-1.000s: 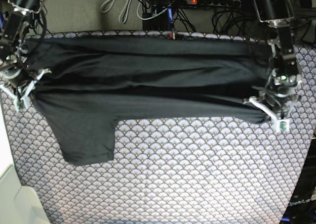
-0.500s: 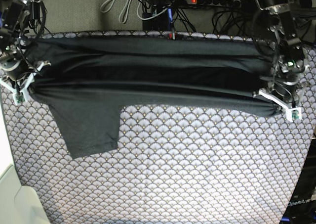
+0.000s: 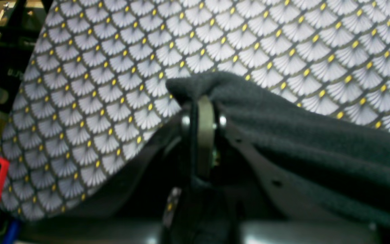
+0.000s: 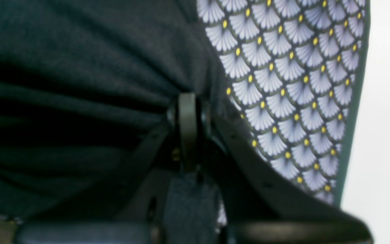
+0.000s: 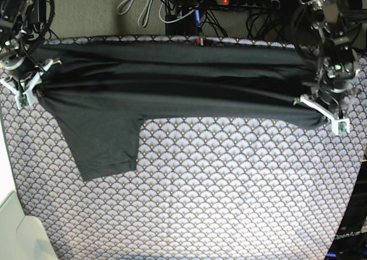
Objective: Fold the T-shirt properly
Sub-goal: 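Fold the hem up over the folded shoulder edge with both grippers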
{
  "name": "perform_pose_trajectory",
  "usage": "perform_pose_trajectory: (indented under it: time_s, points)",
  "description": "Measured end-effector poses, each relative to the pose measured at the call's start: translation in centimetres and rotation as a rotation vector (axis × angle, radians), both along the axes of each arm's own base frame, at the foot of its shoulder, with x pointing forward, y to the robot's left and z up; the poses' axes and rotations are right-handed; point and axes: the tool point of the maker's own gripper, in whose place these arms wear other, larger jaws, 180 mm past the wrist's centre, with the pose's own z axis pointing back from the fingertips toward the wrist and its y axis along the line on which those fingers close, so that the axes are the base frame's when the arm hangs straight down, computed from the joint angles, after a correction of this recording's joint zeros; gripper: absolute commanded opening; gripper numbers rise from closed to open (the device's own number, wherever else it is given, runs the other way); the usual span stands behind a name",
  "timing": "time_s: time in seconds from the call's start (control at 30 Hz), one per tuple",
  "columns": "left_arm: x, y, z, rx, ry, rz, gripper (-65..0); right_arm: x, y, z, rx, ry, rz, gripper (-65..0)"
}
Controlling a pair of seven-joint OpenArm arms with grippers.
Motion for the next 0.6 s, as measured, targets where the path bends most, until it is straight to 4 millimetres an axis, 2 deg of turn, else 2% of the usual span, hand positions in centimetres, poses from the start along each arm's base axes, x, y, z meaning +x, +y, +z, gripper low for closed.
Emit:
perform_pose_trajectory:
  time_s: [0.13, 0.23, 0.43, 0.6]
  points:
    - [-0.3, -0.1, -0.4, -0.005, 0.014, -0.001, -64.6, -1.4, -0.1, -0.9, -0.008, 0.047, -0.003, -65.0]
    - [-0.4, 0.0, -0.6, -0.006, 0.02, 0.001, -64.3, -1.0, -0.1, -0.7, -0.004, 0.032, -0.001, -65.0]
    - [-1.5, 0.2, -2.9, -0.029, 0.084, 0.016, -64.1, -1.8, -0.1, -1.1, -0.005, 0.055, -0.001, -65.0]
    - [-1.5, 0.2, -2.9, -0.029, 0.083, 0.016, -64.1, -3.0, 0.2, -0.9, -0.024, 0.07, 0.016, -65.0]
